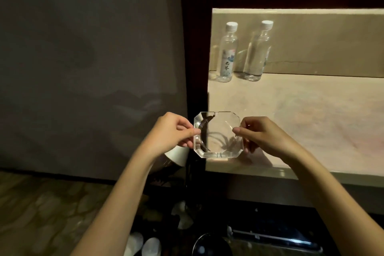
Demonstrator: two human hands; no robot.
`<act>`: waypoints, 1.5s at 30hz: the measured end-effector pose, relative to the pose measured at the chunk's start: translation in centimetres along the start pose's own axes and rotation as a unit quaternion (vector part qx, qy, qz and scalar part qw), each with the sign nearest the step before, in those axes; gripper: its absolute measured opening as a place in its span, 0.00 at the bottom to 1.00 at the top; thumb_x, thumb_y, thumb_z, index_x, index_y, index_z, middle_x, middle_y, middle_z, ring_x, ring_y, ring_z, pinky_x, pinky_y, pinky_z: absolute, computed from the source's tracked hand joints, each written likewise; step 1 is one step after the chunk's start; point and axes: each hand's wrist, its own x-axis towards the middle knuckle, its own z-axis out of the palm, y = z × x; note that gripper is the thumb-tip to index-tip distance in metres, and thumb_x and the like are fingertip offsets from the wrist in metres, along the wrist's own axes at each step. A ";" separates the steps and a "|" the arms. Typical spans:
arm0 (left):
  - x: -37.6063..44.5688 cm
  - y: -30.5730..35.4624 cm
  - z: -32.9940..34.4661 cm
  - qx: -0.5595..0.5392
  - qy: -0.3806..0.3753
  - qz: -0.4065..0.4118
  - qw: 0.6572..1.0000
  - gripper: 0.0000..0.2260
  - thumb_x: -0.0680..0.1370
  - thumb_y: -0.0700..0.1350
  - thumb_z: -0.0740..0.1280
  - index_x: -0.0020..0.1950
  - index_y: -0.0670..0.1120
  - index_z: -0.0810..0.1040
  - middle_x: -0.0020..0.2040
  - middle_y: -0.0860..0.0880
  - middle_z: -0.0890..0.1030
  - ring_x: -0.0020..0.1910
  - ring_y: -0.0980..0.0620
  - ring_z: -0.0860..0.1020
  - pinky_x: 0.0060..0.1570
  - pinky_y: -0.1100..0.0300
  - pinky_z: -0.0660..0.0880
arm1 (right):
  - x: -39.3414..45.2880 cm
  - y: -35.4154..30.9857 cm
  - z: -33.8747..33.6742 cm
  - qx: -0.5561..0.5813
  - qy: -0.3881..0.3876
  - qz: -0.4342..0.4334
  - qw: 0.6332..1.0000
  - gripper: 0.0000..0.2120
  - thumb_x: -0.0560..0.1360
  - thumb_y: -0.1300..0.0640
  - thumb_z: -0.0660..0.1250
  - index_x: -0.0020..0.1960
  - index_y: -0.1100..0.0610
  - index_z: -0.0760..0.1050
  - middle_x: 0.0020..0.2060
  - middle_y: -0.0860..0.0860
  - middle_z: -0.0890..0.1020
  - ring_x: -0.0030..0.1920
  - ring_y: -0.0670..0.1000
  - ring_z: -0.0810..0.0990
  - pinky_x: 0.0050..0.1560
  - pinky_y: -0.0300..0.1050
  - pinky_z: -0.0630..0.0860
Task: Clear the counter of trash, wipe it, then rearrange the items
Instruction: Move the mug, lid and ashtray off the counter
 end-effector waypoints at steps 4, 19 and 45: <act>-3.3 -3.5 -5.0 0.007 0.004 -0.011 1.000 0.08 0.74 0.42 0.72 0.40 0.37 0.81 0.33 0.40 0.83 0.31 0.52 0.81 0.32 0.66 0.77 | 0.6 -1.3 6.3 0.045 -0.050 0.005 0.998 0.11 0.77 0.60 0.66 0.39 0.66 0.71 0.22 0.52 0.76 0.23 0.47 0.76 0.24 0.36 0.71; -14.4 -25.3 -19.9 0.018 0.024 -0.173 0.984 0.05 0.73 0.40 0.72 0.42 0.38 0.82 0.31 0.43 0.83 0.28 0.56 0.80 0.29 0.68 0.77 | 4.0 1.7 35.9 0.075 -0.174 0.076 0.979 0.13 0.77 0.59 0.67 0.36 0.59 0.69 0.25 0.53 0.79 0.26 0.49 0.80 0.28 0.39 0.75; -8.4 -63.5 -12.1 0.055 0.059 -0.418 0.905 0.09 0.75 0.42 0.71 0.47 0.35 0.81 0.34 0.43 0.79 0.34 0.48 0.77 0.38 0.55 0.77 | 15.1 28.7 61.2 -0.120 -0.262 0.260 0.922 0.10 0.76 0.58 0.68 0.39 0.63 0.79 0.31 0.53 0.80 0.31 0.49 0.78 0.33 0.42 0.75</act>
